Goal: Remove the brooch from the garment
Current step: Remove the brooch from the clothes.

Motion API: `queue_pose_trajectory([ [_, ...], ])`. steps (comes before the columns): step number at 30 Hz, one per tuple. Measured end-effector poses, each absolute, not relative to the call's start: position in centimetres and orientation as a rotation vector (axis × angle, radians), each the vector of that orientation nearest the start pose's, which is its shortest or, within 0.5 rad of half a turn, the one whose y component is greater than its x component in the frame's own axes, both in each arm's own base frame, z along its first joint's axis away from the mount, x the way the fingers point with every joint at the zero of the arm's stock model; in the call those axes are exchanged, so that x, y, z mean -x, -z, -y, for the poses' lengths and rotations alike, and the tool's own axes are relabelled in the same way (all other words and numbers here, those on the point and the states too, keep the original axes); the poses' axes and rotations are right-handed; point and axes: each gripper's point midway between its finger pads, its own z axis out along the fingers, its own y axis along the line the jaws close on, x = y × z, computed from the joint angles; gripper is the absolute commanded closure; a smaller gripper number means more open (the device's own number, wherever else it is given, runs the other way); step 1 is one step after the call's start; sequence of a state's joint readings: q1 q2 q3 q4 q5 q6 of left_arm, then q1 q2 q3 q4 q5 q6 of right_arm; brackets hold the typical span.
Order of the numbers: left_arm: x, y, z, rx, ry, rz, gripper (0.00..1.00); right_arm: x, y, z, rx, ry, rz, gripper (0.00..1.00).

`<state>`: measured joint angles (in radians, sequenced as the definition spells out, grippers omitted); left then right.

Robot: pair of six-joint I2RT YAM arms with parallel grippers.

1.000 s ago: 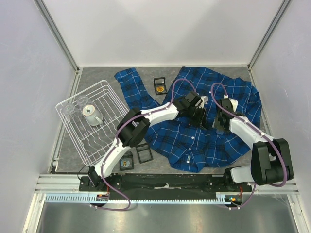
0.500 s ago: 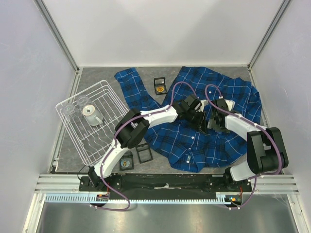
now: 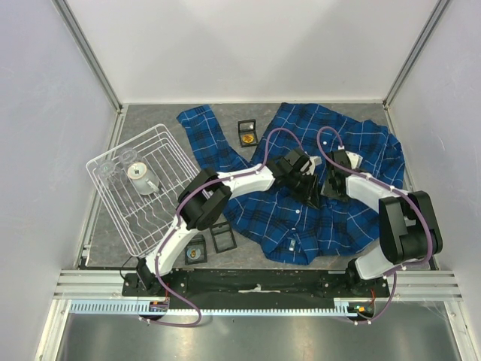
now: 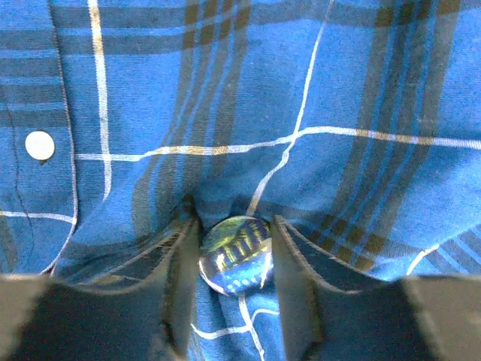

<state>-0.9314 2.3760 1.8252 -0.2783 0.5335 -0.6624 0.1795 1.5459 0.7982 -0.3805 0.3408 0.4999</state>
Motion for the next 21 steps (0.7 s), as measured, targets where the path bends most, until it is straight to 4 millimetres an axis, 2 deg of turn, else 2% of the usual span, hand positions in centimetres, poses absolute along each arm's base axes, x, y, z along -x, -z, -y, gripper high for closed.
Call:
queue_pose_trajectory([
  [3, -25.2, -4.4, 52.2, -0.645, 1.272, -2.639, 0.68, -31.0, -1.7, -1.8, -0.517, 0.204, -2.547, 0.57],
  [10, -26.2, -6.9, 52.0, -0.630, 1.296, -2.589, 0.69, -30.3, -3.1, -2.7, -0.496, 0.117, -2.551, 0.57],
  [13, -26.6, -7.3, 51.9, -0.622, 1.299, -2.581, 0.69, -30.5, -4.3, -3.2, -0.490, 0.058, -2.524, 0.69],
  [14, -26.6, -7.2, 51.8, -0.621, 1.298, -2.583, 0.69, -30.5, -4.5, -3.3, -0.491, 0.043, -2.520, 0.68],
  [15, -26.7, -7.3, 51.8, -0.619, 1.298, -2.582, 0.69, -30.5, -4.6, -3.2, -0.502, 0.025, -2.516, 0.63],
  [16, -26.8, -7.3, 51.8, -0.616, 1.298, -2.582, 0.69, -30.4, -4.6, -3.0, -0.516, 0.015, -2.518, 0.52],
  [17, -26.8, -7.4, 51.8, -0.613, 1.299, -2.582, 0.69, -30.3, -4.4, -2.8, -0.525, 0.011, -2.522, 0.37],
  [18, -26.9, -7.5, 51.8, -0.610, 1.303, -2.582, 0.69, -30.1, -4.2, -2.6, -0.533, 0.015, -2.527, 0.33],
  [21, -26.8, -8.0, 52.0, -0.612, 1.322, -2.575, 0.69, -29.3, -3.4, -2.4, -0.514, 0.029, -2.573, 0.32],
])
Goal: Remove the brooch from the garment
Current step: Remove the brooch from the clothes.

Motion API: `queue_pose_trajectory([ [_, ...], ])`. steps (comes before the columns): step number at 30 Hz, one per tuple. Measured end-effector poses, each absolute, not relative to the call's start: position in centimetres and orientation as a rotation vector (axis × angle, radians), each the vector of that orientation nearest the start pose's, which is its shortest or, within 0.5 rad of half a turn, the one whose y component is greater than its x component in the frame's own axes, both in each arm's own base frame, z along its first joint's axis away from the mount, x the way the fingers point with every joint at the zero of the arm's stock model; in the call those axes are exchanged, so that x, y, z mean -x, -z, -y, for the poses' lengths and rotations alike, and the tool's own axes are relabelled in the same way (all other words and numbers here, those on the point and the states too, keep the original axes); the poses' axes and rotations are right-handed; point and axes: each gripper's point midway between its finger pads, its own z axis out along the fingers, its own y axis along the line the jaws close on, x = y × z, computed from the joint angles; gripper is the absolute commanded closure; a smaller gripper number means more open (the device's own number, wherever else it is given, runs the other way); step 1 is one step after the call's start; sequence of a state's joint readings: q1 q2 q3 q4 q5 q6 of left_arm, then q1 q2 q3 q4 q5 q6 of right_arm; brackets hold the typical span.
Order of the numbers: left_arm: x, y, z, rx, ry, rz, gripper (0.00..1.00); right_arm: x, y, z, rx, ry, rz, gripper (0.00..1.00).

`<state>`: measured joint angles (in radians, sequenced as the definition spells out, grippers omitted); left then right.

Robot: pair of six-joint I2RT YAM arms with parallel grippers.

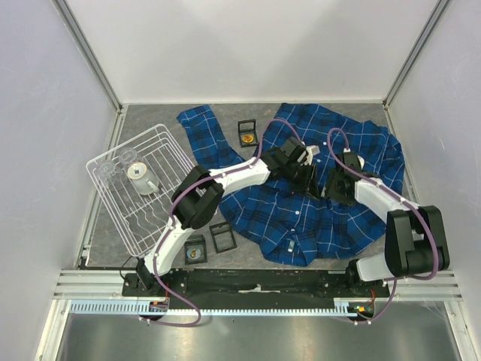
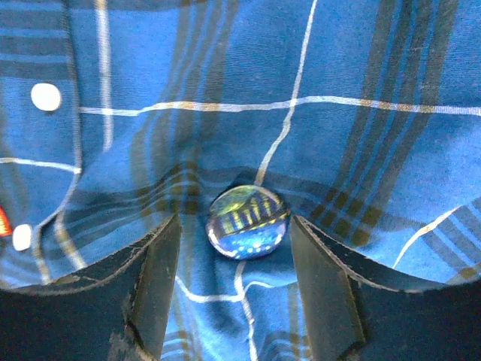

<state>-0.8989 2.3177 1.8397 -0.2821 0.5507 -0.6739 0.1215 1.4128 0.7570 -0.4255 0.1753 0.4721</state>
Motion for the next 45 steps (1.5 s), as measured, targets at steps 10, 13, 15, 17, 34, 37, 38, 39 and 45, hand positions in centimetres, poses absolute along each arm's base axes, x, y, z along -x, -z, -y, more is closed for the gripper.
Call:
queue_pose_trajectory([
  [10, -26.8, -8.0, 52.0, -0.606, 1.332, -2.585, 0.69, -29.0, -1.4, -2.1, -0.491, 0.074, -2.645, 0.65],
  [13, -26.8, -8.1, 52.0, -0.607, 1.335, -2.582, 0.69, -29.3, -1.7, -2.1, -0.495, 0.073, -2.636, 0.76],
  [15, -26.8, -8.1, 52.0, -0.607, 1.335, -2.580, 0.69, -30.9, -3.6, -2.6, -0.489, 0.027, -2.558, 0.76],
  [17, -26.8, -8.1, 52.0, -0.607, 1.335, -2.580, 0.69, -31.0, -3.7, -3.1, -0.485, -0.011, -2.554, 0.74],
  [34, -26.8, -9.0, 51.9, -0.602, 1.325, -2.577, 0.69, -29.5, -6.5, -6.1, -0.558, -0.395, -2.482, 1.00],
  [37, -27.2, -9.7, 52.3, -0.607, 1.340, -2.551, 0.66, -29.0, -5.5, -4.6, -0.636, -0.388, -2.487, 0.89],
  [38, -27.4, -10.0, 52.7, -0.611, 1.350, -2.538, 0.65, -28.5, -4.8, -4.0, -0.665, -0.375, -2.499, 0.87],
  [39, -27.7, -10.3, 53.2, -0.617, 1.363, -2.518, 0.65, -28.1, -4.2, -3.5, -0.690, -0.363, -2.513, 0.84],
  [45, -28.7, -7.0, 54.8, -0.629, 1.381, -2.528, 0.64, -27.2, -2.9, -2.2, -0.746, -0.330, -2.539, 0.66],
])
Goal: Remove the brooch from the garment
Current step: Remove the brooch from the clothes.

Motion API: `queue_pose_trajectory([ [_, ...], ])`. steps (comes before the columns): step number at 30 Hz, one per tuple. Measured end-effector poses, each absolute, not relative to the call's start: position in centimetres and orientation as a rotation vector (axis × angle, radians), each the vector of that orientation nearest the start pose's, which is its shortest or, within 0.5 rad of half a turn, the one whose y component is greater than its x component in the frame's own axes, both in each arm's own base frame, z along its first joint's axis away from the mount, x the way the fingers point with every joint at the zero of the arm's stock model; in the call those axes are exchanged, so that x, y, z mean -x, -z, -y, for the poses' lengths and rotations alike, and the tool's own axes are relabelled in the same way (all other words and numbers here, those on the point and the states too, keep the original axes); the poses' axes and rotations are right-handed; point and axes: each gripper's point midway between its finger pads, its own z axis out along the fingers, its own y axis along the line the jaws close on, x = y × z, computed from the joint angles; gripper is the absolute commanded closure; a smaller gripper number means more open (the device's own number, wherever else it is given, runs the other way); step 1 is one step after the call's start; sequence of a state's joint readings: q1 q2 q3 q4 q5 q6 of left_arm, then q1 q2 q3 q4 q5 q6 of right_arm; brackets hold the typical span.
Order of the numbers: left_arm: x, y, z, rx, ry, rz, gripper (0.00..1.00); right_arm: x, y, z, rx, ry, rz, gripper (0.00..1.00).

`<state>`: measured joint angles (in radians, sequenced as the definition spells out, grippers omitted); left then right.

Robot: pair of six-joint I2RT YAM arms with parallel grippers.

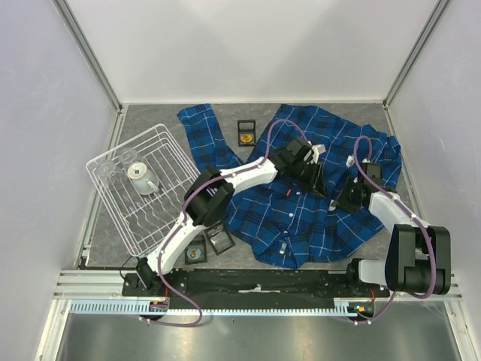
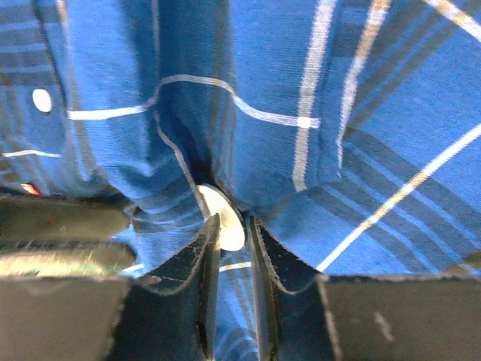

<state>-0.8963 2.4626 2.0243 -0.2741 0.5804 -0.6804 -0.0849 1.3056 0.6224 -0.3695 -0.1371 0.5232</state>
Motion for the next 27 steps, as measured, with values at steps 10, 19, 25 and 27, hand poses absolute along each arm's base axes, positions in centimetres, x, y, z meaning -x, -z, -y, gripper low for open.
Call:
queue_pose_trajectory([
  [10, -28.2, -3.2, 54.5, -0.619, 1.349, -2.615, 0.64, -26.4, -2.9, -1.3, -0.752, -0.297, -2.546, 0.55],
  [19, -28.1, -3.2, 54.5, -0.620, 1.349, -2.616, 0.65, -27.0, -3.3, -1.6, -0.732, -0.345, -2.525, 0.60],
  [25, -28.0, -3.1, 54.4, -0.620, 1.343, -2.626, 0.65, -27.4, -2.9, -2.0, -0.707, -0.391, -2.534, 0.59],
  [27, -27.9, -3.0, 54.3, -0.619, 1.338, -2.636, 0.65, -27.4, -2.7, -2.1, -0.694, -0.402, -2.545, 0.58],
])
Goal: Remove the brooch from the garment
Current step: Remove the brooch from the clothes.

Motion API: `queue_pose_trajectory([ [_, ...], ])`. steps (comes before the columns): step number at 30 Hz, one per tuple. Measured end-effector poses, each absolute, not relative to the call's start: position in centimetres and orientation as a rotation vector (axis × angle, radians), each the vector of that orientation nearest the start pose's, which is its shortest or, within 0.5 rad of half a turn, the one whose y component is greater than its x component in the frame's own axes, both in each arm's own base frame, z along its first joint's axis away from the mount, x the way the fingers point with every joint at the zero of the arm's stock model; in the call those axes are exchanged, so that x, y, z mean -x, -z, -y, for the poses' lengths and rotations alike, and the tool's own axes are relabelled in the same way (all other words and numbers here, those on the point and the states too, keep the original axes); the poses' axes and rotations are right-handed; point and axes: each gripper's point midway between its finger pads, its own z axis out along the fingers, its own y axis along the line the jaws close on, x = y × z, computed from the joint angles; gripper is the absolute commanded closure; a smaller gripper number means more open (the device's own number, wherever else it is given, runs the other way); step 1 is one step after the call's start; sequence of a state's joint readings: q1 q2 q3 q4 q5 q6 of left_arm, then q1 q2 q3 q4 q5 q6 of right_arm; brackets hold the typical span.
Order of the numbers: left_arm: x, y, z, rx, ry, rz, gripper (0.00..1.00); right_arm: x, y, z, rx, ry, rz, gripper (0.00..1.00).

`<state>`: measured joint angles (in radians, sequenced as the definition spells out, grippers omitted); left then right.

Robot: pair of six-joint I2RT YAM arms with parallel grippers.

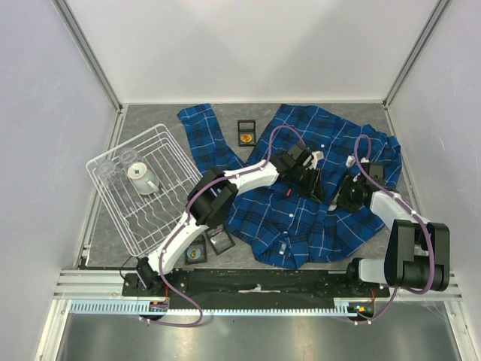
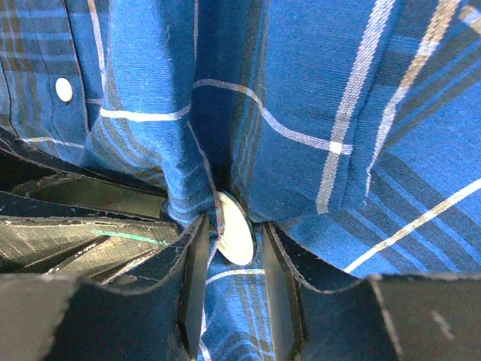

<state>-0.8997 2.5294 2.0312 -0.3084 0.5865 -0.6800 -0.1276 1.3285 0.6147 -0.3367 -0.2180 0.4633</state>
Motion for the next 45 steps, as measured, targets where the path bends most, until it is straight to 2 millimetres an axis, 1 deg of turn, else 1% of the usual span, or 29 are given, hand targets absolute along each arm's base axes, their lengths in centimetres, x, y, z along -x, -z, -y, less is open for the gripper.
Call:
queue_pose_trajectory([
  [2, -27.9, -3.0, 54.3, -0.619, 1.336, -2.641, 0.66, -27.3, -2.5, -2.4, -0.677, -0.416, -2.556, 0.59],
  [3, -27.8, -3.0, 54.3, -0.619, 1.336, -2.642, 0.66, -27.3, -2.4, -2.5, -0.670, -0.424, -2.561, 0.62],
  [7, -27.8, -3.2, 54.1, -0.632, 1.329, -2.648, 0.66, -27.2, -2.0, -2.7, -0.656, -0.440, -2.580, 0.63],
  [14, -27.4, -3.1, 53.9, -0.660, 1.331, -2.662, 0.66, -27.7, -2.2, -2.6, -0.620, -0.434, -2.586, 0.70],
  [16, -27.3, -2.9, 54.0, -0.669, 1.337, -2.662, 0.66, -27.9, -2.3, -2.5, -0.609, -0.432, -2.587, 0.75],
  [18, -27.2, -2.7, 54.0, -0.674, 1.345, -2.667, 0.66, -28.1, -2.4, -2.4, -0.601, -0.425, -2.584, 0.83],
  [20, -27.2, -2.8, 54.0, -0.684, 1.352, -2.664, 0.66, -28.1, -2.4, -2.4, -0.597, -0.424, -2.584, 0.88],
  [21, -27.2, -2.8, 54.0, -0.687, 1.352, -2.664, 0.66, -28.2, -2.5, -2.4, -0.595, -0.428, -2.582, 0.99],
  [26, -27.2, -3.2, 53.9, -0.711, 1.336, -2.671, 0.63, -28.6, -2.9, -2.6, -0.591, -0.446, -2.564, 1.00],
  [29, -27.3, -3.8, 54.0, -0.723, 1.337, -2.662, 0.58, -28.4, -3.1, -2.5, -0.602, -0.437, -2.555, 1.00],
  [30, -27.3, -4.1, 54.1, -0.726, 1.339, -2.659, 0.54, -28.3, -3.1, -2.4, -0.606, -0.429, -2.550, 1.00],
  [31, -27.3, -4.3, 54.1, -0.730, 1.340, -2.658, 0.52, -28.2, -3.2, -2.3, -0.613, -0.422, -2.545, 1.00],
  [33, -27.3, -4.6, 54.1, -0.739, 1.344, -2.653, 0.49, -27.9, -3.3, -2.2, -0.627, -0.410, -2.535, 1.00],
  [35, -27.2, -4.7, 54.0, -0.743, 1.343, -2.657, 0.48, -27.7, -3.3, -2.3, -0.637, -0.415, -2.525, 1.00],
  [36, -27.1, -4.8, 54.0, -0.743, 1.342, -2.658, 0.48, -27.6, -3.3, -2.3, -0.641, -0.419, -2.520, 0.99],
  [37, -27.1, -4.8, 53.9, -0.743, 1.342, -2.661, 0.48, -27.6, -3.3, -2.4, -0.644, -0.423, -2.512, 0.96],
  [38, -27.0, -5.0, 53.9, -0.744, 1.345, -2.663, 0.48, -27.5, -3.3, -2.5, -0.647, -0.432, -2.506, 0.89],
  [39, -26.9, -5.2, 53.9, -0.747, 1.351, -2.660, 0.49, -27.4, -3.3, -2.6, -0.648, -0.437, -2.505, 0.76],
  [42, -26.8, -5.9, 54.0, -0.756, 1.369, -2.649, 0.51, -27.4, -3.3, -2.6, -0.650, -0.444, -2.496, 0.58],
  [45, -26.7, -6.3, 54.0, -0.761, 1.378, -2.642, 0.53, -27.5, -3.6, -2.5, -0.648, -0.437, -2.485, 0.54],
])
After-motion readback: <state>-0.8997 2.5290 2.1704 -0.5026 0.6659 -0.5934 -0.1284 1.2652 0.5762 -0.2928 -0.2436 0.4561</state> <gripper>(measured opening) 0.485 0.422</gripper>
